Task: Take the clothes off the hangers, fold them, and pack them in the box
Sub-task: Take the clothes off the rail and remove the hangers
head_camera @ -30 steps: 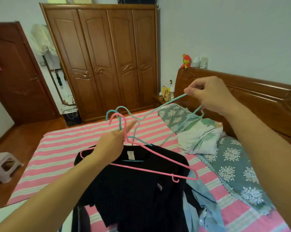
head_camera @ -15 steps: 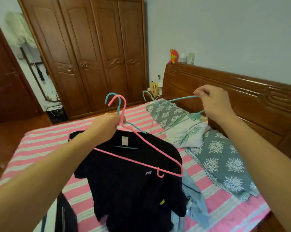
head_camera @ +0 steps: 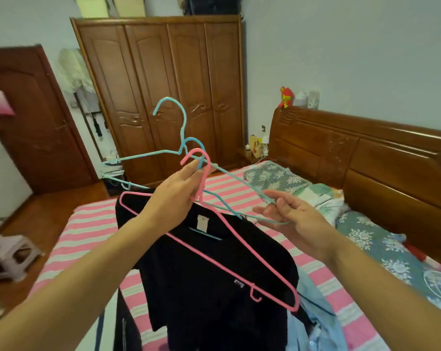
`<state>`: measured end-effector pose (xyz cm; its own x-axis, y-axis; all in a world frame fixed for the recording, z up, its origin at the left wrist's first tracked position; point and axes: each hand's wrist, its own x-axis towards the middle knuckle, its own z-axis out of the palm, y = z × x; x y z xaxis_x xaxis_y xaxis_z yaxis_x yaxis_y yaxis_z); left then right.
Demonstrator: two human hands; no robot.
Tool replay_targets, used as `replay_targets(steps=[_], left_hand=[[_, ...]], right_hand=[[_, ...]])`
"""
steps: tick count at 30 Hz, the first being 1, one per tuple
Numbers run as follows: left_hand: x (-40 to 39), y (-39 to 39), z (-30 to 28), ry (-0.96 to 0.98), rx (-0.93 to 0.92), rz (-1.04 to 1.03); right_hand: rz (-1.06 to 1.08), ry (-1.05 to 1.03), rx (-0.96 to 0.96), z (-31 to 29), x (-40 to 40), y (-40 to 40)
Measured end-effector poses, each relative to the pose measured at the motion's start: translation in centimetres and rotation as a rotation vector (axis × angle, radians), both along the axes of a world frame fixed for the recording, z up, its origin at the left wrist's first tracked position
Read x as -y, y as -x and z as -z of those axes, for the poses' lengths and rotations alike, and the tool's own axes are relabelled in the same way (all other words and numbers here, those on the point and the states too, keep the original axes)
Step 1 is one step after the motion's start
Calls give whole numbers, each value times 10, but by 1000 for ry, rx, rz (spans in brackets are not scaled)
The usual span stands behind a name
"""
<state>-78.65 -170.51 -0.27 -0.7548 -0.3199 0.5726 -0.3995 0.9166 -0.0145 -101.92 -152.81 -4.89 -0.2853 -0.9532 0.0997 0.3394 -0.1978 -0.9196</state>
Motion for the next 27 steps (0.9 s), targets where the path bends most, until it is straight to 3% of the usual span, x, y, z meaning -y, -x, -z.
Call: replay_targets(steps=[6,10,16,22,25,27], left_hand=[[-8,-22,1,129,-78,-103],[0,-32,4,109,-94,-198],[3,-32,-7,-204,-22,-147],[1,-31,-8,-149,-14,-213],[6,-33,-16,-216,-85,-249],[9,-36,-20,-263,-92,-243]], right_hand=[[125,-109,-162,14,8,3],[188,-122,-245,23,10,5],[77,-93,-141,31,8,5],[52,-74,-120,49,15,18],[106,-160,-391,72,12,22],[288,-187,-589,77,12,20]])
